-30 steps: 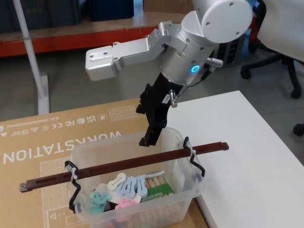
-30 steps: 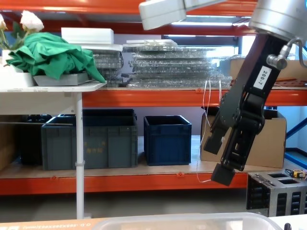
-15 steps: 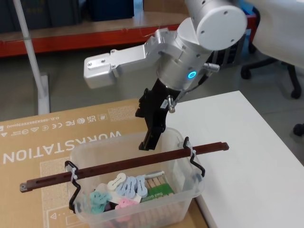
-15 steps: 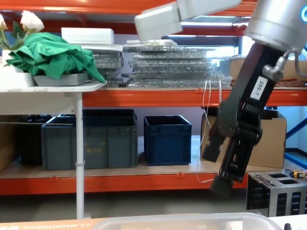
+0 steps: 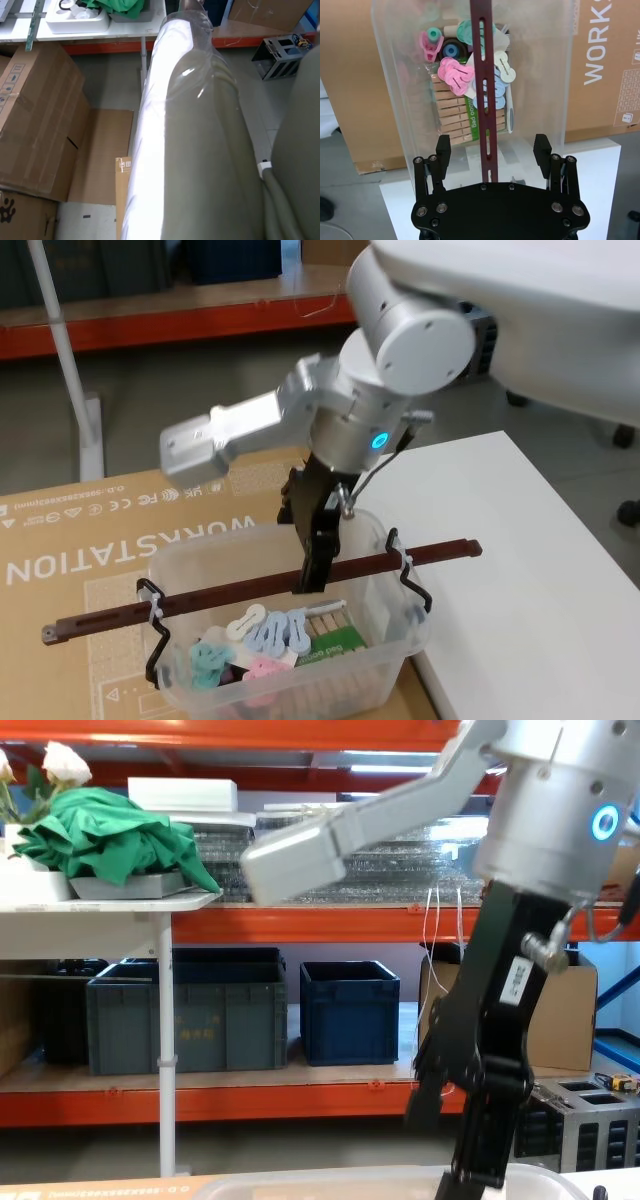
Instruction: Use one hand to grasp the basket and place it at the designated location.
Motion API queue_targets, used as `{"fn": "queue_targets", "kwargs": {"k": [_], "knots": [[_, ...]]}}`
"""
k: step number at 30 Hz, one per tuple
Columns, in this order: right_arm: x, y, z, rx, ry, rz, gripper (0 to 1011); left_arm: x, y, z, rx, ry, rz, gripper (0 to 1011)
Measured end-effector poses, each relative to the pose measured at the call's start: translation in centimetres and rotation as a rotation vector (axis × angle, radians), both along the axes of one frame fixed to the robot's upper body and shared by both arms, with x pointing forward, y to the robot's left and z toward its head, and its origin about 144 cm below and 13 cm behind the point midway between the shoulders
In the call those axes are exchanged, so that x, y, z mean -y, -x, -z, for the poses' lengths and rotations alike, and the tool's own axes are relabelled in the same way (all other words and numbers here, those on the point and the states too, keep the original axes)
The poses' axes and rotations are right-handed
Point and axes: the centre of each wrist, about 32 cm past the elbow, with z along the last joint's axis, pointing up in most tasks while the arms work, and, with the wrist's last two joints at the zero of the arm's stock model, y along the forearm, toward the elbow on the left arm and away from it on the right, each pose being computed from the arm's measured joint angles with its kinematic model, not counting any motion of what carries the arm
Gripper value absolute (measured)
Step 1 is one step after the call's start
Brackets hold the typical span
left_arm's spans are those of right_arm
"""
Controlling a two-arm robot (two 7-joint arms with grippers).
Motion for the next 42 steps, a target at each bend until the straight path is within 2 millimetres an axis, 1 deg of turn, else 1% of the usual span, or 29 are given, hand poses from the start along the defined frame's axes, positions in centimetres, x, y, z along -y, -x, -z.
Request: {"fn": "queue_targets", "kwargs": {"k": [11,20,26,42], "knots": [[-1.9,0.5,1.9,0.006,0.057,-0.071,1000,0.0,0.0,0.0,0.0,0.0,0.0,0],[-2.8,0.5,3.0,0.005,0.083,-0.09,1000,0.0,0.0,0.0,0.0,0.0,0.0,0],[-3.1,0.5,3.6,0.004,0.097,-0.092,1000,0.0,0.0,0.0,0.0,0.0,0.0,0],[-3.3,0.2,4.5,0.006,0.112,-0.071,1000,0.0,0.0,0.0,0.0,0.0,0.0,0]]}}
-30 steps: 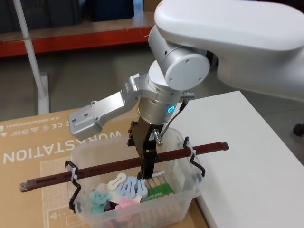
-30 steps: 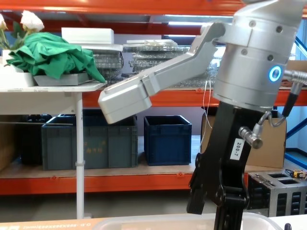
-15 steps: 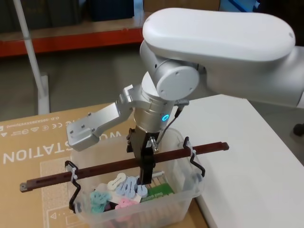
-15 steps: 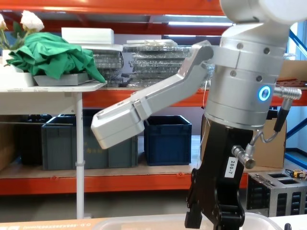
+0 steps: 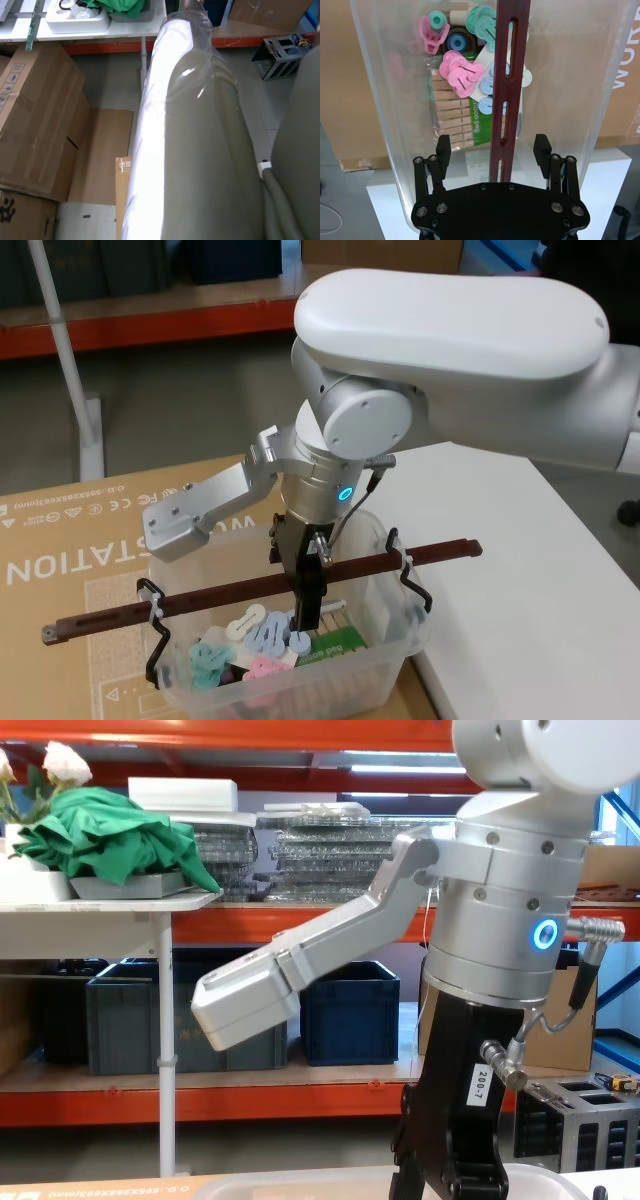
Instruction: Use one hand to grasp the basket and place it at the designated location.
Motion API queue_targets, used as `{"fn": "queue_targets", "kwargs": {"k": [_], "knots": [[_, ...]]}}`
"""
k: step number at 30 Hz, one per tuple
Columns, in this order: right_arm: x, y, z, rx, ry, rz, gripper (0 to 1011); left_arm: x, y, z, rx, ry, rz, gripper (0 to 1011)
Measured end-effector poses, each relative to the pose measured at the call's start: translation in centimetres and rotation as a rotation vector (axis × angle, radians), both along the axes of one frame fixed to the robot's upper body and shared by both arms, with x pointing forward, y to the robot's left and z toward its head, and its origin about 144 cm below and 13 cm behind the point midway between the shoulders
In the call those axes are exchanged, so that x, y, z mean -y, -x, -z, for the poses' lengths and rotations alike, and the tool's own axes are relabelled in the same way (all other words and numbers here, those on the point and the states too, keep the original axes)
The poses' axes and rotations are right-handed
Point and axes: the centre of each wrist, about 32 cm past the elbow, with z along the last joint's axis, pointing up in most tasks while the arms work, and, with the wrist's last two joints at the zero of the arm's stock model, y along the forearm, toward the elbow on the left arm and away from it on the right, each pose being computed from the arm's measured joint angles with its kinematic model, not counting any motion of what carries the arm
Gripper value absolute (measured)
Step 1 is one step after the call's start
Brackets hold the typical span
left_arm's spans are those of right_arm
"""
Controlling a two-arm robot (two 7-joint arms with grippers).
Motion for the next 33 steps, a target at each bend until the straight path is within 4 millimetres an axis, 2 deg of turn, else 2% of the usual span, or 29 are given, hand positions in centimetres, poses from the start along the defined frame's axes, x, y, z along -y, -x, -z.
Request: {"fn": "queue_targets", "kwargs": {"k": [18,23,33], "knots": [[-0.4,-0.2,0.9,0.01,0.02,0.026,994,0.0,0.0,0.0,0.0,0.0,0.0,0],[-0.3,-0.4,1.0,0.007,0.022,0.032,902,0.0,0.0,0.0,0.0,0.0,0.0,0],[-0.3,-0.4,1.0,0.003,0.018,0.025,604,0.0,0.0,0.0,0.0,0.0,0.0,0]]}}
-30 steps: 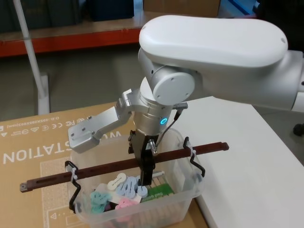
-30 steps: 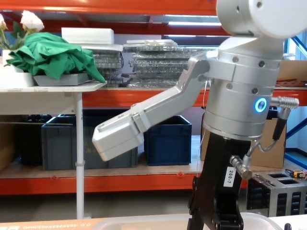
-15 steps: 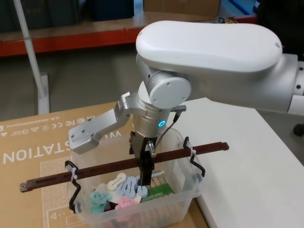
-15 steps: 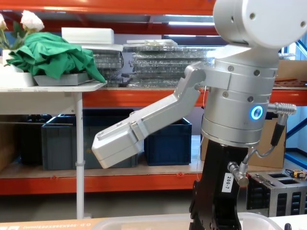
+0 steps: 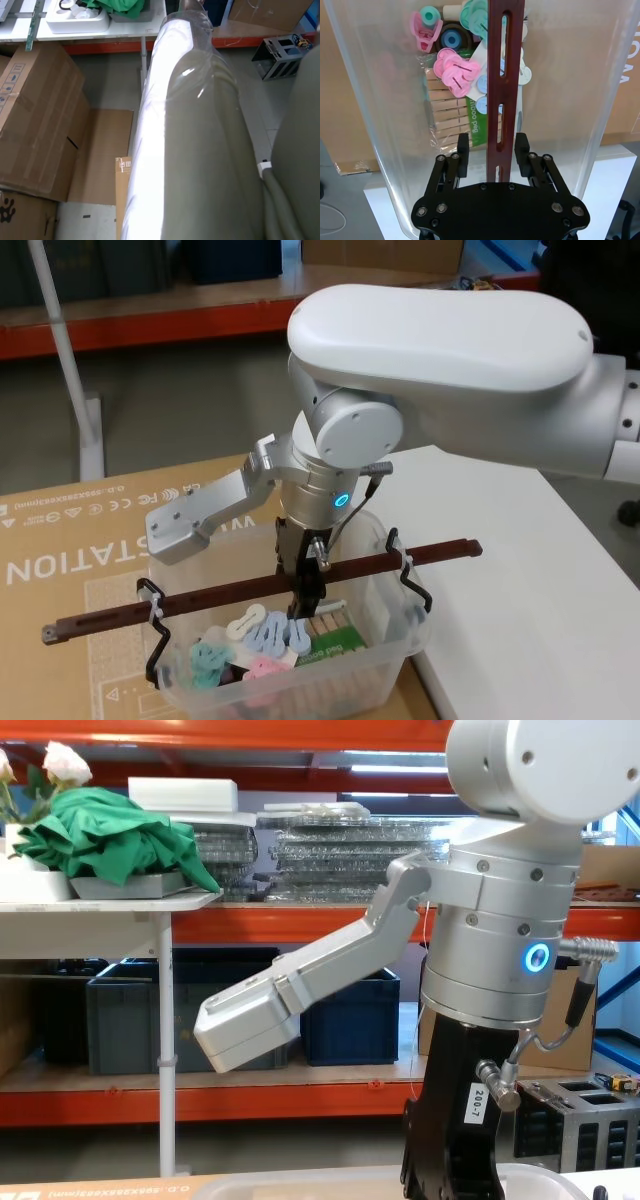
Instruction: Use one hand to grasp the basket and place it at the designated location.
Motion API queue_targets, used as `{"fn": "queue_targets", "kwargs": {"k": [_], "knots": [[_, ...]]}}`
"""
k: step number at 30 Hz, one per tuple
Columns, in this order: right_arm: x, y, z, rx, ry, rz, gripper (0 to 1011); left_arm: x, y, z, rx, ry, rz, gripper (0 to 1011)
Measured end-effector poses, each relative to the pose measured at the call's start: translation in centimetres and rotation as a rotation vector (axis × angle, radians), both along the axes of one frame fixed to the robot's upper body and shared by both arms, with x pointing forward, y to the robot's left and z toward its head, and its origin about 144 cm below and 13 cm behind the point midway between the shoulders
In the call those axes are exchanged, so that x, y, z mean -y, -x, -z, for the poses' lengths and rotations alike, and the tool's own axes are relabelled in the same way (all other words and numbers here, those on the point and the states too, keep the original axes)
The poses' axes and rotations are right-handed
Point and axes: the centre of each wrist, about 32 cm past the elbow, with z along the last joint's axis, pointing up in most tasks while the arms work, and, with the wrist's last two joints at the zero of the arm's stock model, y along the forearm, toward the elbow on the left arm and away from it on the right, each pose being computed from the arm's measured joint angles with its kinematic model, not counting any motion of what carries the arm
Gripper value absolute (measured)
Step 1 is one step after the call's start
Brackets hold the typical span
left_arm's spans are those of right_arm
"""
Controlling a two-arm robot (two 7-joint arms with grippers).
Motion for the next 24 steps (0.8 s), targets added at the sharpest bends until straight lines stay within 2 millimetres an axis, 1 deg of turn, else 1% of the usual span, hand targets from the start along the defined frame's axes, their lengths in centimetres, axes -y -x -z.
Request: {"fn": "queue_targets", "kwargs": {"k": [2,4,7,9,10,13,24], "knots": [[0.05,0.04,0.05,-0.001,-0.002,0.0,502,0.0,0.0,0.0,0.0,0.0,0.0,0],[0.08,0.05,0.06,-0.002,-0.003,0.0,469,0.0,0.0,0.0,0.0,0.0,0.0,0],[0.14,0.08,0.07,-0.001,-0.005,0.002,355,0.01,0.0,0.0,0.0,0.0,0.0,0],[0.23,0.13,0.02,0.0,-0.007,0.002,323,0.0,0.0,0.0,0.0,0.0,0.0,0],[0.24,0.15,0.01,0.0,-0.008,0.002,258,0.0,0.0,0.0,0.0,0.0,0.0,0],[0.29,0.19,0.0,0.001,-0.009,0.003,241,0.0,0.0,0.0,0.0,0.0,0.0,0],[0.47,0.19,-0.11,0.0,-0.014,0.01,241,0.0,0.0,0.0,0.0,0.0,0.0,0]]}}
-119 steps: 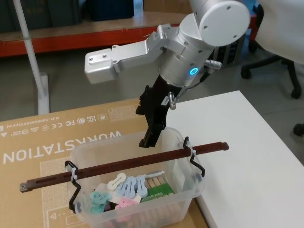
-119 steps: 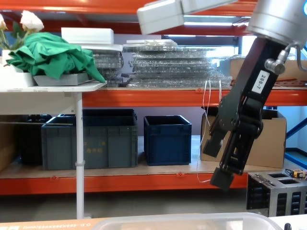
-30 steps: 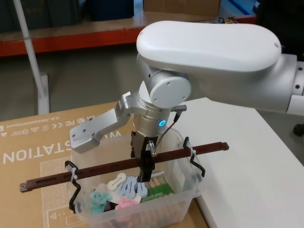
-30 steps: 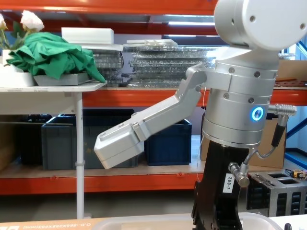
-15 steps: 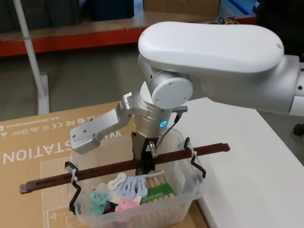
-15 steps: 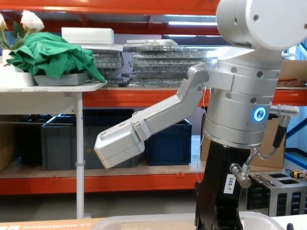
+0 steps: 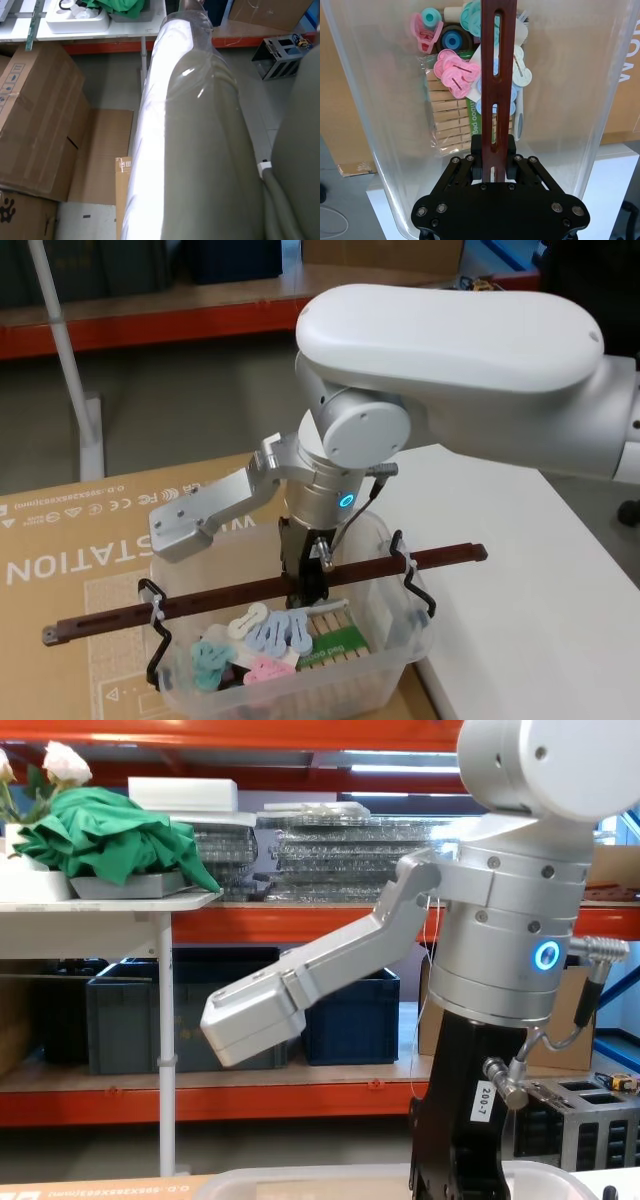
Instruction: Use one hand to grasp the basket and place it at the designated location.
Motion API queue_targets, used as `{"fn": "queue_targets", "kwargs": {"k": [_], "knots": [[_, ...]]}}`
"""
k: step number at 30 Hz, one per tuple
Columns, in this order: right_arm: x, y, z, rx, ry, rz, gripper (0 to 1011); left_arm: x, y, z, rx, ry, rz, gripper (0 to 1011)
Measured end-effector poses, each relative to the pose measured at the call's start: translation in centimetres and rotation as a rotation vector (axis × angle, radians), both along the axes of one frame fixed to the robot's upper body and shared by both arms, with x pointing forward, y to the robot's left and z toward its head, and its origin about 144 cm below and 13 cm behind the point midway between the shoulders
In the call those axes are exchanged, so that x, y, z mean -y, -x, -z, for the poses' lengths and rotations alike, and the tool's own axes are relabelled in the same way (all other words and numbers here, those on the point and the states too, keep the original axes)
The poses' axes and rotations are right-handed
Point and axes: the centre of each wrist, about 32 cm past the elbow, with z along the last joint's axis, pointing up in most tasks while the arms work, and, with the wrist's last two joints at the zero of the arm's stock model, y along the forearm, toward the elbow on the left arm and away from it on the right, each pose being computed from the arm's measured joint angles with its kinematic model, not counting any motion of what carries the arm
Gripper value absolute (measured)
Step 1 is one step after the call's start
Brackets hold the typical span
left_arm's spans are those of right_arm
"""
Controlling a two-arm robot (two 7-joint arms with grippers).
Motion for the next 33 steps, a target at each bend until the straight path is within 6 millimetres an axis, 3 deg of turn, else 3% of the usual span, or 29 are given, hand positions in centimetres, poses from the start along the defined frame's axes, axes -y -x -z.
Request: {"fn": "queue_targets", "kwargs": {"k": [18,33], "knots": [[1.1,-2.0,-2.5,-0.011,-0.043,0.055,240,0.0,0.0,0.0,0.0,0.0,0.0,0],[2.9,-4.9,-4.8,0.001,-0.04,0.156,240,0.0,0.0,0.0,0.0,0.0,0.0,0]]}}
